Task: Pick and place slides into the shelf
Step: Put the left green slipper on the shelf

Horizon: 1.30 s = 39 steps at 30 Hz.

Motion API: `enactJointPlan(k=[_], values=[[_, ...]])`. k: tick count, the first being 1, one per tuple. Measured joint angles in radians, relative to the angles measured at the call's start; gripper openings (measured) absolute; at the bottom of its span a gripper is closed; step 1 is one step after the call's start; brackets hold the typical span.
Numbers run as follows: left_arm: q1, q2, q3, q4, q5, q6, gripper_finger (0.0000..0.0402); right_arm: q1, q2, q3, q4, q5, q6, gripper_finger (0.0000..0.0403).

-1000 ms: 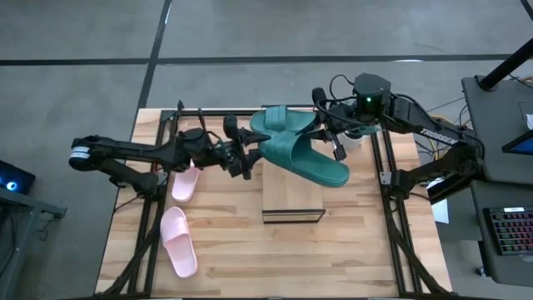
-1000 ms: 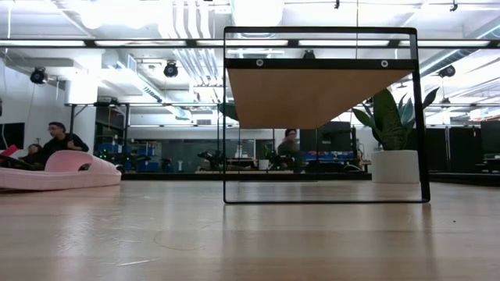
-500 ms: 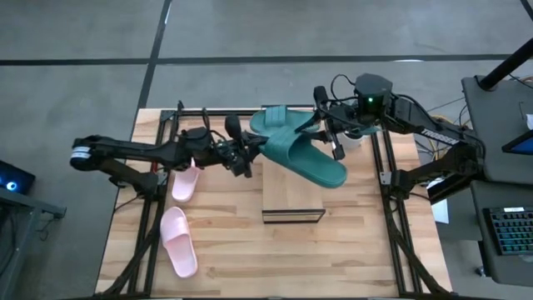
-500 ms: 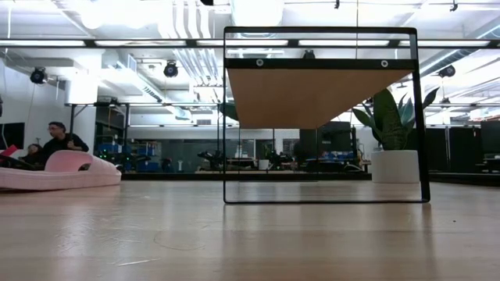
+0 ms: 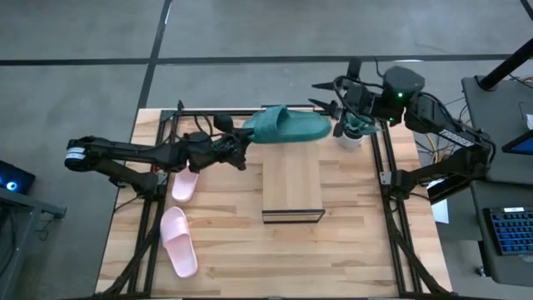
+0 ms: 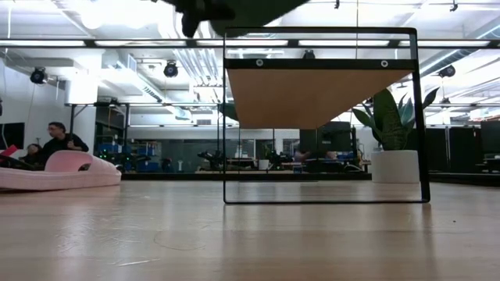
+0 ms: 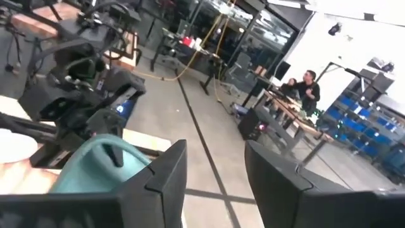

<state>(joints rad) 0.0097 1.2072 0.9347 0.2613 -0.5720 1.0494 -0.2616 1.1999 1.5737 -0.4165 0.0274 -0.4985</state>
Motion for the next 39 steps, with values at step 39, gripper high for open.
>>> enactJointPlan(k=[39], values=[[-0.110,0.329,-0.119,0.109,-0.413,-0.074,0.0021,-0.024,0.000,-0.030,0.001,0.002,-0.011,0.0116]])
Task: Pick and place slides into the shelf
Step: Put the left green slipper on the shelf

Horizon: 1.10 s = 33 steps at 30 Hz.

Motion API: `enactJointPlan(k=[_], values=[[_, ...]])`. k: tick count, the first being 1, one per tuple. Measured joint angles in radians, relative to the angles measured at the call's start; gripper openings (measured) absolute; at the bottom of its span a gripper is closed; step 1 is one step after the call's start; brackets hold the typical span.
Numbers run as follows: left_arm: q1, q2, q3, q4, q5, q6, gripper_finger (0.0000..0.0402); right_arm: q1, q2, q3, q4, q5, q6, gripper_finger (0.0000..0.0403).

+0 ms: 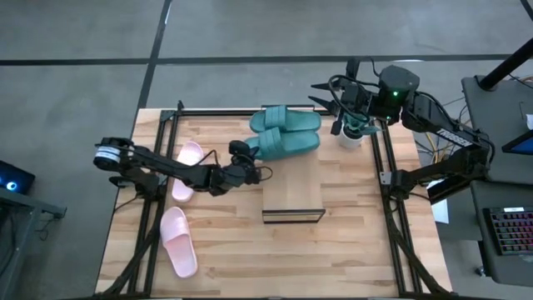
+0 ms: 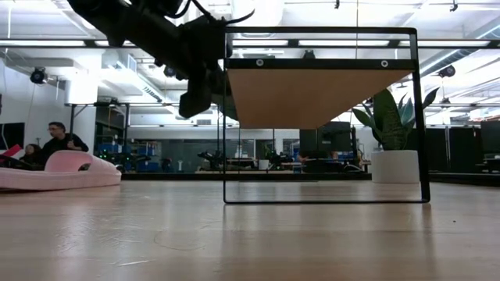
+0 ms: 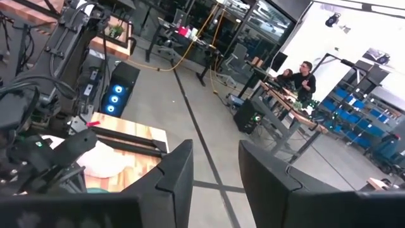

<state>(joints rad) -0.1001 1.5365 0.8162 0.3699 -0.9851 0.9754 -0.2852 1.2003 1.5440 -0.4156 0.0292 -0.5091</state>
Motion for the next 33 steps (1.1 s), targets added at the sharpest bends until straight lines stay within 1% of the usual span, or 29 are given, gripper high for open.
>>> enactJointPlan(k=[2,6,12,16,18,20,24,27,30,33], values=[[0.000,0.007,0.000,0.029,0.014,0.040,0.0021,0.000,0.000,0.000,0.000,0.000,0.000,0.0118],[0.007,0.019,0.000,0.023,0.027,0.090,0.0021,0.000,0.000,-0.003,0.000,0.000,0.000,0.0117],[0.015,0.023,-0.004,0.039,0.025,0.172,0.0021,0.000,0.000,-0.006,0.000,-0.001,0.000,0.0111],[0.023,0.025,-0.004,0.043,0.035,0.190,0.0021,0.000,0.000,-0.008,0.000,-0.001,0.001,0.0113],[0.031,0.025,-0.005,0.044,0.048,0.185,0.0029,0.000,0.000,-0.009,0.000,-0.001,0.003,0.0114],[0.038,0.025,-0.005,0.043,0.054,0.183,0.0051,0.000,0.000,-0.009,0.000,-0.001,0.003,0.0116],[0.050,0.025,-0.005,0.042,0.058,0.172,0.0112,0.000,0.000,-0.009,0.000,-0.001,0.003,0.0115],[0.055,0.025,-0.002,0.028,0.059,0.096,0.0162,0.000,0.000,-0.010,0.000,-0.001,0.004,0.0112],[0.055,0.018,0.022,-0.073,0.076,-0.014,0.0208,0.000,0.000,-0.010,0.000,-0.001,0.003,0.0111],[0.053,0.002,0.055,-0.199,0.109,-0.128,0.0244,0.000,0.000,-0.010,0.000,-0.001,0.003,0.0113]])
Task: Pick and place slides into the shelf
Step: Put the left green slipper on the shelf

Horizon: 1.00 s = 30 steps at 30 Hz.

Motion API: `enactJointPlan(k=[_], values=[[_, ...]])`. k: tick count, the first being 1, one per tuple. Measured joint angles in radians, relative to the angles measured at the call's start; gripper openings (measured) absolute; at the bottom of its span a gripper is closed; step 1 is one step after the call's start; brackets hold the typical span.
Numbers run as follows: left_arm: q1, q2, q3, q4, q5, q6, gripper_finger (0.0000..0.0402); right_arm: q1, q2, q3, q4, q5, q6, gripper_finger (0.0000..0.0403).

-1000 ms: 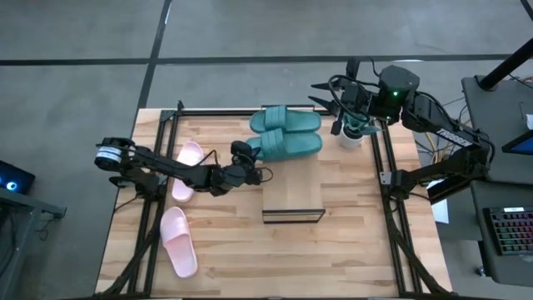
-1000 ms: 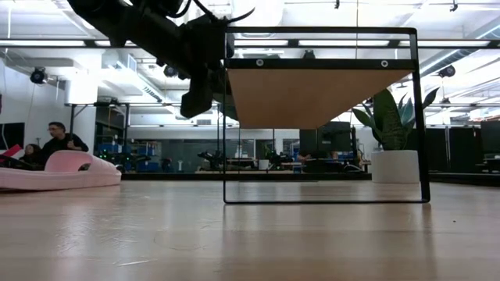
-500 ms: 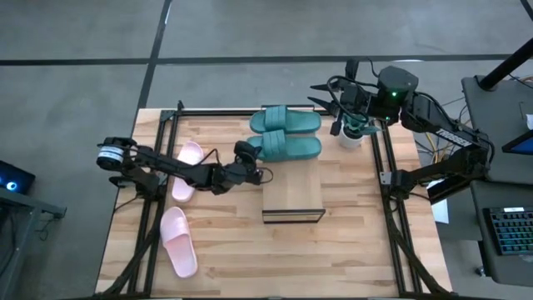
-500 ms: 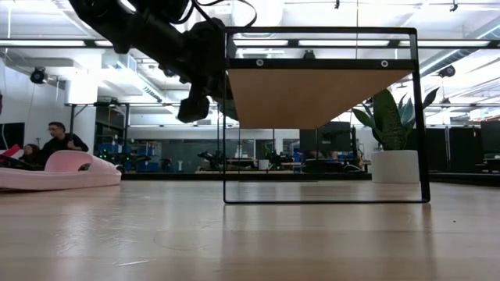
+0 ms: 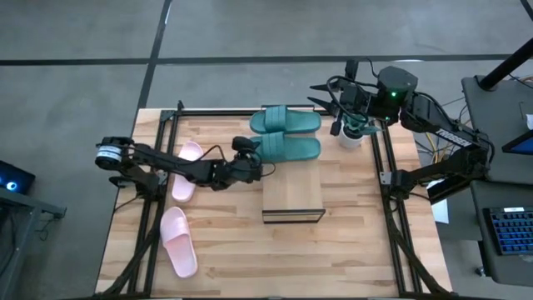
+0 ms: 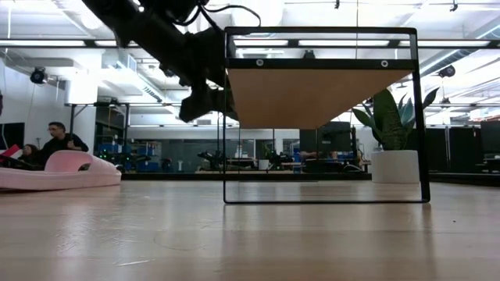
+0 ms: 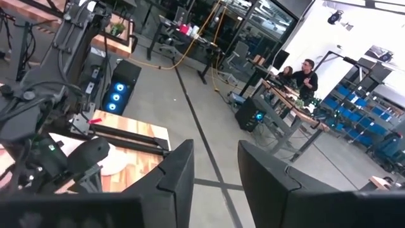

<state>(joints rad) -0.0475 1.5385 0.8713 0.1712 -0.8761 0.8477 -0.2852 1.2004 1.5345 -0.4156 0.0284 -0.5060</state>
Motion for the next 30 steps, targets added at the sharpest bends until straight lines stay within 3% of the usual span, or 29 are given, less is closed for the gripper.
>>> enactJointPlan(k=[8,15,19,22,30], values=[[-0.005,-0.084,0.033,-0.169,0.089,-0.111,0.0288,0.000,0.000,0.000,0.000,0.000,0.000,0.0109],[-0.019,-0.188,0.025,-0.243,0.092,-0.128,0.0290,0.001,0.000,-0.001,0.000,0.000,0.000,0.0107],[-0.021,-0.231,0.019,-0.273,0.158,-0.188,0.0290,0.001,0.000,-0.002,-0.002,0.000,-0.003,0.0103],[-0.022,-0.246,0.014,-0.289,0.211,-0.216,0.0290,0.001,0.000,-0.002,-0.004,0.000,-0.003,0.0102],[-0.023,-0.240,0.013,-0.280,0.215,-0.222,0.0290,0.000,0.000,-0.002,-0.025,0.000,-0.003,0.0102]])
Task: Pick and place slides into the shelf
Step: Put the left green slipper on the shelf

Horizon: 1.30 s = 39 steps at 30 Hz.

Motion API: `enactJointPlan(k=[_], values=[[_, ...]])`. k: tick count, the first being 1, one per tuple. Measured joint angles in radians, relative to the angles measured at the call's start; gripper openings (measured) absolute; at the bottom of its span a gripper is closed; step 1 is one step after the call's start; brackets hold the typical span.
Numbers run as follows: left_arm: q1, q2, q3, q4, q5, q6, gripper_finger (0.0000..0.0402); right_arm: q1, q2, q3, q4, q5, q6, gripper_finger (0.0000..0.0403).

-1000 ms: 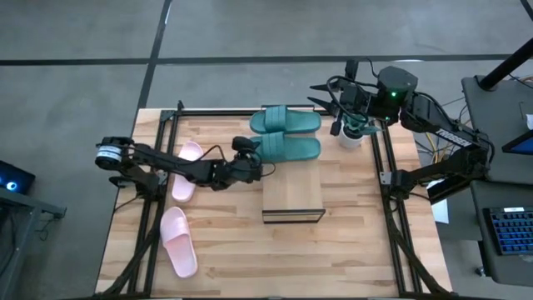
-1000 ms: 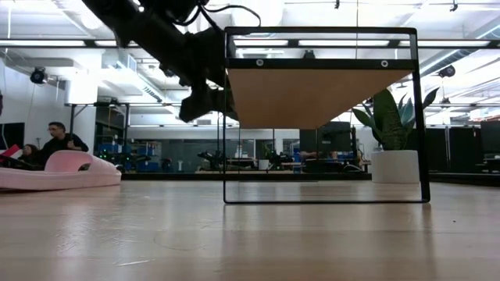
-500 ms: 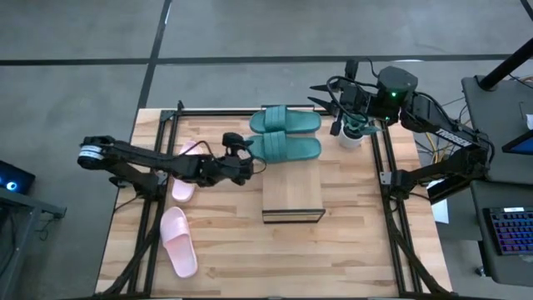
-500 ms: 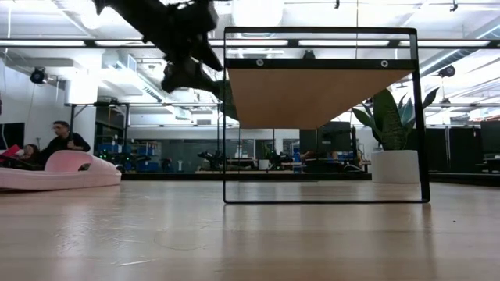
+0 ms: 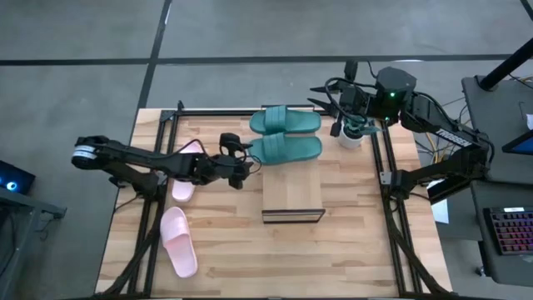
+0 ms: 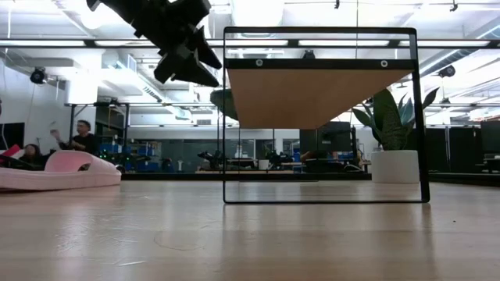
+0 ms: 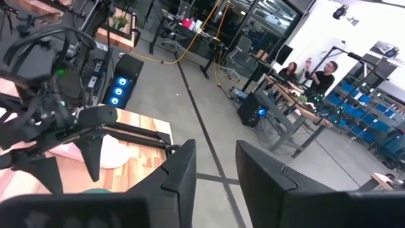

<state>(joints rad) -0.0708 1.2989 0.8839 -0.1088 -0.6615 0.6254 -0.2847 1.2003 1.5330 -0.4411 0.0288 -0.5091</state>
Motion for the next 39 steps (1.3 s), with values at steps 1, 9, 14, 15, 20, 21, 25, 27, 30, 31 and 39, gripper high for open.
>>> enactJointPlan(k=[1,9,14,15,20,21,25,27,30,31,39], values=[[0.000,0.005,0.000,-0.003,0.001,0.001,0.0290,0.000,0.000,0.000,-0.003,0.000,0.000,0.0100],[0.019,0.067,0.001,0.060,-0.042,0.032,0.0290,0.000,0.000,0.000,-0.008,0.000,0.000,0.0096],[0.034,0.087,-0.001,0.101,-0.078,0.054,0.0290,0.000,0.000,0.000,-0.017,0.000,0.000,0.0098],[0.038,0.090,-0.001,0.106,-0.078,0.054,0.0290,0.000,0.000,0.000,-0.020,0.000,0.000,0.0097],[0.046,0.095,0.001,0.107,-0.080,0.057,0.0290,0.000,0.000,0.000,-0.022,0.000,0.000,0.0091],[0.048,0.095,0.000,0.109,-0.084,0.061,0.0290,0.000,0.000,0.000,-0.023,0.000,0.000,0.0091],[0.051,0.095,-0.002,0.108,-0.127,0.061,0.0290,0.000,0.000,0.000,-0.028,0.000,0.003,0.0093],[0.048,0.095,-0.003,0.108,-0.134,0.061,0.0290,0.000,0.000,0.000,-0.028,0.000,0.003,0.0093],[0.023,0.086,-0.004,0.102,-0.140,0.061,0.0290,0.000,0.000,0.000,-0.030,0.000,0.003,0.0089],[0.014,0.079,-0.002,0.098,-0.140,0.061,0.0290,0.000,0.000,0.000,-0.035,0.000,0.003,0.0088],[-0.016,-0.013,-0.014,0.097,-0.134,0.036,0.0290,0.013,0.000,-0.010,-0.210,-0.002,0.084,0.0067]])
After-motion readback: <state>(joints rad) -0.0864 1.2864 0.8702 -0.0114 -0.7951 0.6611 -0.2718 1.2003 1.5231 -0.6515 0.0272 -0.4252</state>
